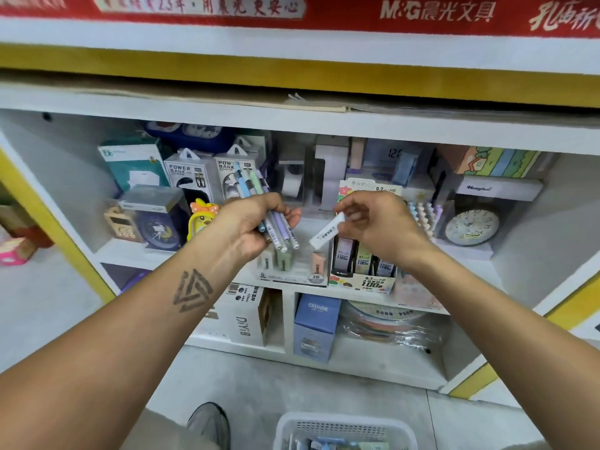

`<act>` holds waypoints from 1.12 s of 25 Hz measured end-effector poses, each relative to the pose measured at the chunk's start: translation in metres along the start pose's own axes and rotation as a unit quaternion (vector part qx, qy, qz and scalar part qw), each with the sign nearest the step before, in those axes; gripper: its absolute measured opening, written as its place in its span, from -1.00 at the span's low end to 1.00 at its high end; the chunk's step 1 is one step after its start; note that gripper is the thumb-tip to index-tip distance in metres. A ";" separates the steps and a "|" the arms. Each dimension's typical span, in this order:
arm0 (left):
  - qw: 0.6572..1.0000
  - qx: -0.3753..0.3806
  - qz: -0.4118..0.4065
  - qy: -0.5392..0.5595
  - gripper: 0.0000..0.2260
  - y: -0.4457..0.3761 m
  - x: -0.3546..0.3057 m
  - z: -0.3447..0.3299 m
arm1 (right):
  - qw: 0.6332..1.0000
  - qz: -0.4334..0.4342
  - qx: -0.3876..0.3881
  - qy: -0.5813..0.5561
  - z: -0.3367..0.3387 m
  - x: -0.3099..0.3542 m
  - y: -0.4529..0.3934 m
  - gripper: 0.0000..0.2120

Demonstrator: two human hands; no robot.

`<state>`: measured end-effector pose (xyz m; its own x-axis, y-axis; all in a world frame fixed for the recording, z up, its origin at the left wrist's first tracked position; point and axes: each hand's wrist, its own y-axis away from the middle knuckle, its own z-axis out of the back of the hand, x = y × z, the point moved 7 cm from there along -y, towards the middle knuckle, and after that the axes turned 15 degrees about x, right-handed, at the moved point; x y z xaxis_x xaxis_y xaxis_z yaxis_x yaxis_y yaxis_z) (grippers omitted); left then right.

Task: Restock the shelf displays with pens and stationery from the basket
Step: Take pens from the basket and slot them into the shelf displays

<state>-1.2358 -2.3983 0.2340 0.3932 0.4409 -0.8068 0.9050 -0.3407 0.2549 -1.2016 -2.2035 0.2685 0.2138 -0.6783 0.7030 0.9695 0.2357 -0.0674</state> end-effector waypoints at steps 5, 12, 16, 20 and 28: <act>1.000 0.004 0.002 0.003 -0.83 0.008 -0.009 0.025 | 0.997 0.042 -0.026 0.061 -0.013 0.013 -0.015 -0.80; 1.000 0.004 0.013 -0.002 -0.80 0.016 -0.017 0.053 | 0.983 0.089 -0.090 0.130 -0.036 0.033 -0.034 -0.80; 1.000 0.008 0.020 -0.003 -0.77 0.017 -0.016 0.060 | 0.981 0.085 -0.123 0.125 -0.048 0.027 -0.051 -0.84; 1.000 0.003 0.029 -0.012 -0.78 0.017 -0.013 0.067 | 0.982 0.070 -0.071 0.158 -0.076 0.019 -0.073 -0.86; 0.999 -0.001 0.028 -0.015 -0.80 0.019 -0.013 0.073 | 0.978 0.070 -0.012 0.195 -0.097 0.014 -0.086 -0.95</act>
<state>-1.2359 -2.4713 0.2099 0.4388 0.3958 -0.8067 0.8816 -0.3633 0.3012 -1.2701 -2.3010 0.2155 0.3699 -0.8551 0.3632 0.9289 0.3324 -0.1633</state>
